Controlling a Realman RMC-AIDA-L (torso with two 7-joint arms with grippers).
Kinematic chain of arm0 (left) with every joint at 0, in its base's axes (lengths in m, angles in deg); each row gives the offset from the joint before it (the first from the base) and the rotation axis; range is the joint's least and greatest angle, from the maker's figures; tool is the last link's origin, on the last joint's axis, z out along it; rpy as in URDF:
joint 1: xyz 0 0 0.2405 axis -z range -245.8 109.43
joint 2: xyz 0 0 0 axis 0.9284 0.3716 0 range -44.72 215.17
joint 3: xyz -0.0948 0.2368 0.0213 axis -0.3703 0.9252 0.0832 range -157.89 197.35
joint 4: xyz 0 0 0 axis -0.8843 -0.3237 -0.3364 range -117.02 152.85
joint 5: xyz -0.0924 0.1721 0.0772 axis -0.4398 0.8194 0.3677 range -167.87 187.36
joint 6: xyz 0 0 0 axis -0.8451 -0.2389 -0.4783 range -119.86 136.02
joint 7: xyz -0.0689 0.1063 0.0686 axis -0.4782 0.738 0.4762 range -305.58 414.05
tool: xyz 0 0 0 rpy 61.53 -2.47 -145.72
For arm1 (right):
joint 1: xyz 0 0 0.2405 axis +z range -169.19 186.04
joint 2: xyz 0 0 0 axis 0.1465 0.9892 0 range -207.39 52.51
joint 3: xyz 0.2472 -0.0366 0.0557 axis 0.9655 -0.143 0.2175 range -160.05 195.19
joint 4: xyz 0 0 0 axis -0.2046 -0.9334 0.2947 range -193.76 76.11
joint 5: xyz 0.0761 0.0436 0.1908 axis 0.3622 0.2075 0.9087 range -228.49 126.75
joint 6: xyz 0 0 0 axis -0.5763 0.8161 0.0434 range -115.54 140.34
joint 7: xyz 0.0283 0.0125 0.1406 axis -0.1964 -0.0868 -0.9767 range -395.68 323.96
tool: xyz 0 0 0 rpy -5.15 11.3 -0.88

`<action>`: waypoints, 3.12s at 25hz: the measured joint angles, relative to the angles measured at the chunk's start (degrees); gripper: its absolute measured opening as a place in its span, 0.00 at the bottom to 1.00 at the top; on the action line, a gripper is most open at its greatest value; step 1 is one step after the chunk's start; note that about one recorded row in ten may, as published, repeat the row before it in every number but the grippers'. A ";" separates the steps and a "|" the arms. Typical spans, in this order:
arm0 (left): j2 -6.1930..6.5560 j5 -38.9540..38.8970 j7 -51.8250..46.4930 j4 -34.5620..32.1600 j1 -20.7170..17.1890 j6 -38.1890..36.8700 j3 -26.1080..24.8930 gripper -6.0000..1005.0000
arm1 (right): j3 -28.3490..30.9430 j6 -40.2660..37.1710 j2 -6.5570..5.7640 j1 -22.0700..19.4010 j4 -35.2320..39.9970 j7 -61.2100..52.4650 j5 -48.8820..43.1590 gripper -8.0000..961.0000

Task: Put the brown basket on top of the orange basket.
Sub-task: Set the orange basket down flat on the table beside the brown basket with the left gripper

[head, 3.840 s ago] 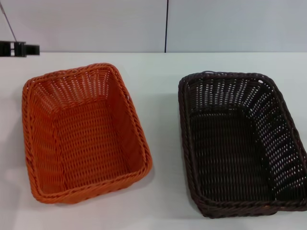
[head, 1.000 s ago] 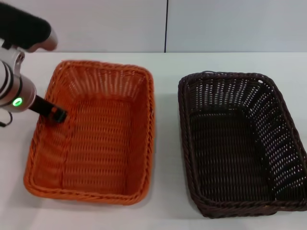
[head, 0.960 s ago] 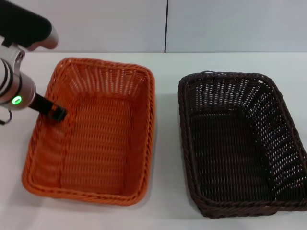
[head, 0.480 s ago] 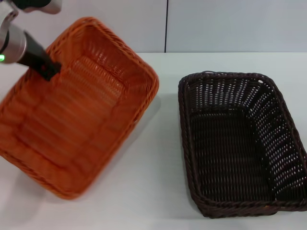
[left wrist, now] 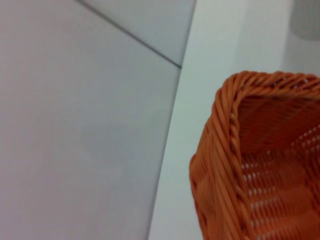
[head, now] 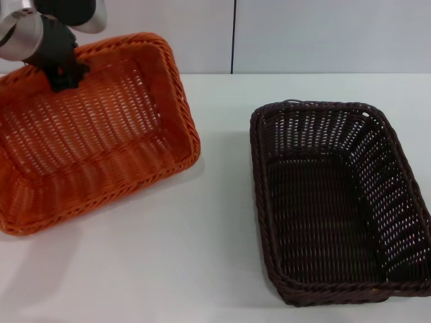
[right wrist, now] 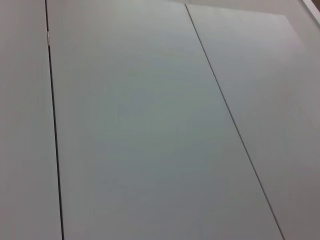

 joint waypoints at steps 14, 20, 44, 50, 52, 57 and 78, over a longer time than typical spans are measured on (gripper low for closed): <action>-1.40 -0.07 20.71 8.68 -1.96 5.43 2.25 0.16 | 0.00 -1.64 0.09 -0.31 -1.37 -0.32 0.00 0.85; -1.68 -0.14 18.26 7.06 -0.75 4.85 5.32 0.16 | 0.00 -1.69 0.09 -0.04 -1.48 -0.49 0.00 0.85; -2.24 -1.04 10.77 -4.89 3.10 -5.05 16.01 0.15 | -0.09 -1.65 -0.21 -1.27 -2.00 -0.48 0.00 0.85; -2.25 -3.16 9.42 -7.17 4.90 -7.05 17.37 0.16 | -0.09 -1.17 -0.28 -1.36 -2.01 -0.44 0.00 0.85; -2.25 -3.25 7.93 -8.94 6.26 -7.88 17.61 0.16 | -0.09 -1.15 -0.29 -1.47 -2.00 -0.32 0.00 0.85; -2.24 -3.26 7.14 -10.64 7.33 -9.53 18.44 0.16 | -0.05 -1.11 -0.29 -2.01 -1.71 -0.03 0.00 0.85; -2.18 -3.53 6.45 -13.95 7.92 -14.23 19.18 0.18 | 0.00 -1.06 -0.44 -2.21 -1.12 -0.39 0.01 0.85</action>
